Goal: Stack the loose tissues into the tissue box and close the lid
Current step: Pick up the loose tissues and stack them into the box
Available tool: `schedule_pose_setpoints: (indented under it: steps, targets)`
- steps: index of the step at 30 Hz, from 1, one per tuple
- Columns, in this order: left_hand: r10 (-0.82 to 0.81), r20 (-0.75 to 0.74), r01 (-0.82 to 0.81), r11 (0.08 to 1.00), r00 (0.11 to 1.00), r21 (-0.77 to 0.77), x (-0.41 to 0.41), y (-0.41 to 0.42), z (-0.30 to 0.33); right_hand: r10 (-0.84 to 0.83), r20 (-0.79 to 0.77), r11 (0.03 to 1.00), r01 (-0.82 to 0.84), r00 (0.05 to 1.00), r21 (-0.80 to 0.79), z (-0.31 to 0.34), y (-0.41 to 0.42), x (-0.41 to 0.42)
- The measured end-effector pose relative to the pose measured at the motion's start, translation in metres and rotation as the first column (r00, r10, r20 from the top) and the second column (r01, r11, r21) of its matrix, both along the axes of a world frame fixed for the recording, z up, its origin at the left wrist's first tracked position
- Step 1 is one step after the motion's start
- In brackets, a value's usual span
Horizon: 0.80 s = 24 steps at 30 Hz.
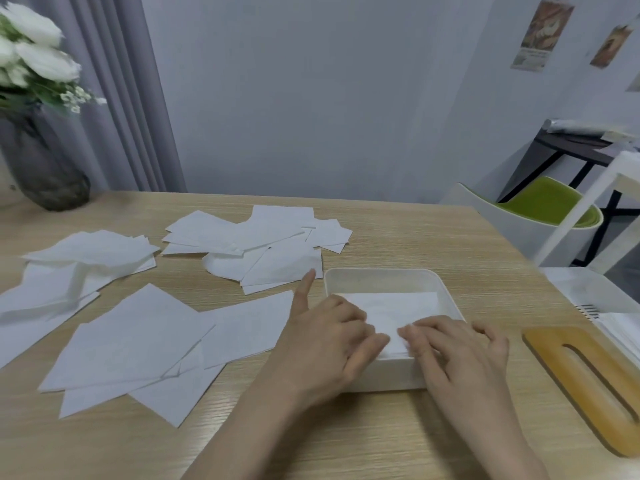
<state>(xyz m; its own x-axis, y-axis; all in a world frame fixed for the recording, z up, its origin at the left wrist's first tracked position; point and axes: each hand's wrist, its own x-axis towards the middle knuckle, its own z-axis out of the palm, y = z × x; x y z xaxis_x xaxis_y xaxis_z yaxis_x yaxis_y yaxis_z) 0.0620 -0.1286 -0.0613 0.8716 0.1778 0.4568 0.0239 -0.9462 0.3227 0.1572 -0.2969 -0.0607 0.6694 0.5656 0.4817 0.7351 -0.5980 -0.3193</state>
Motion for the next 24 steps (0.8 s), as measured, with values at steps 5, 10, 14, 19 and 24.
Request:
schedule_pose_setpoints:
  steps: [5,10,14,19,24]
  targets:
    - [-0.015,-0.053,0.016,1.000,0.999,0.019,0.001,-0.002,0.007,-0.049,-0.008,0.998,0.049,0.999,-0.026,-0.004,0.002,-0.003]
    - [-0.028,-0.015,0.028,0.999,0.999,-0.018,0.000,-0.003,0.004,-0.055,0.030,0.998,0.056,0.998,-0.021,-0.001,0.005,-0.002]
    - [-0.020,0.084,0.025,0.998,0.996,-0.060,-0.004,-0.001,-0.009,-0.047,0.076,0.999,0.046,0.996,0.011,0.001,0.005,-0.002]
    - [0.029,0.210,0.009,0.984,0.977,-0.178,-0.019,0.003,-0.014,0.007,0.076,0.988,-0.019,0.997,0.154,0.008,0.012,-0.013]
    - [0.157,0.274,-0.083,0.962,0.949,-0.261,-0.047,0.030,-0.025,0.230,0.053,0.918,-0.235,0.972,0.321,0.020,0.039,-0.042]
